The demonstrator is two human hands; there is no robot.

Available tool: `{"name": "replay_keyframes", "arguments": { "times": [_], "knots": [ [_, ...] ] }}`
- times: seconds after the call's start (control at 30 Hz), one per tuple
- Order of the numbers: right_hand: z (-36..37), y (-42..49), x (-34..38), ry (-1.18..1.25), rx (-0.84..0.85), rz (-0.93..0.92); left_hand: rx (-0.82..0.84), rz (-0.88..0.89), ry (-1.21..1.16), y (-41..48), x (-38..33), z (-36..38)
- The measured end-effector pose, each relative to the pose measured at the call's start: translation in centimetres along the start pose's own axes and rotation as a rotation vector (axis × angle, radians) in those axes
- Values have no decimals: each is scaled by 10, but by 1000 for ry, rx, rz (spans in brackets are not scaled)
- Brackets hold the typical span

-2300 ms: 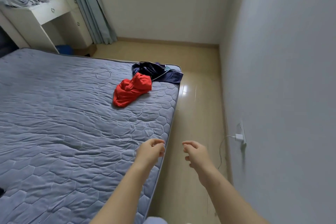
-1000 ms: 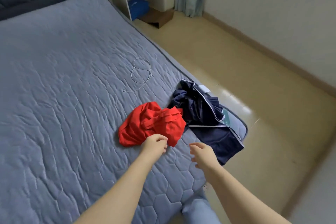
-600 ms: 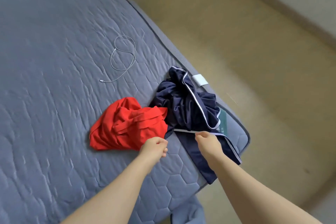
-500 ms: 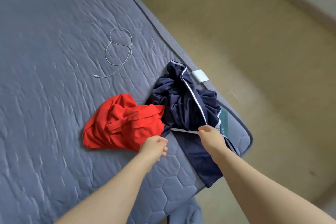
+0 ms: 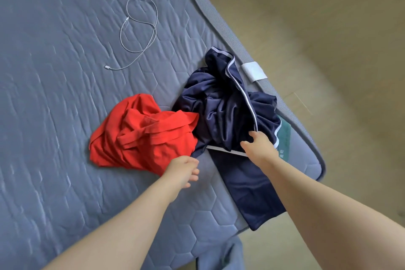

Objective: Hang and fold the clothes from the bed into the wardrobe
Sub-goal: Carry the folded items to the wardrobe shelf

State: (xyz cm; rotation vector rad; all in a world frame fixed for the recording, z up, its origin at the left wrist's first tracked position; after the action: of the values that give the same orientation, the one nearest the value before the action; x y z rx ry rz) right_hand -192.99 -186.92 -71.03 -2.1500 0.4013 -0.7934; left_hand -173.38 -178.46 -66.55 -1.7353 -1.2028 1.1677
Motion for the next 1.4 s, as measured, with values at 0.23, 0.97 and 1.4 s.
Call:
{"name": "replay_keyframes", "arguments": {
  "times": [0.23, 0.97, 1.4],
  "knots": [
    [-10, -58, 47, 498, 18, -84, -12, 38, -111, -29, -8, -25],
    [59, -366, 221, 837, 213, -349, -31, 840, -90, -244, 36, -199],
    [93, -415, 235, 290, -18, -628, -12, 847, -934, -345, 38, -306]
  ]
}}
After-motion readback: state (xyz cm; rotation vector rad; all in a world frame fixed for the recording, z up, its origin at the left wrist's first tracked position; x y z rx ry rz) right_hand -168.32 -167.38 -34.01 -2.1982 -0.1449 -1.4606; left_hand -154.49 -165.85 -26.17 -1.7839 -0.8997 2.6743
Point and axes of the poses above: each hand's wrist, its own y-axis towards the middle knuckle, its own z-axis out of the palm, x = y × z, the point moved 7 cm from there along y, towards the middle knuckle, and after that the axes turned 1 degree about -x, right-handed, at the moved point
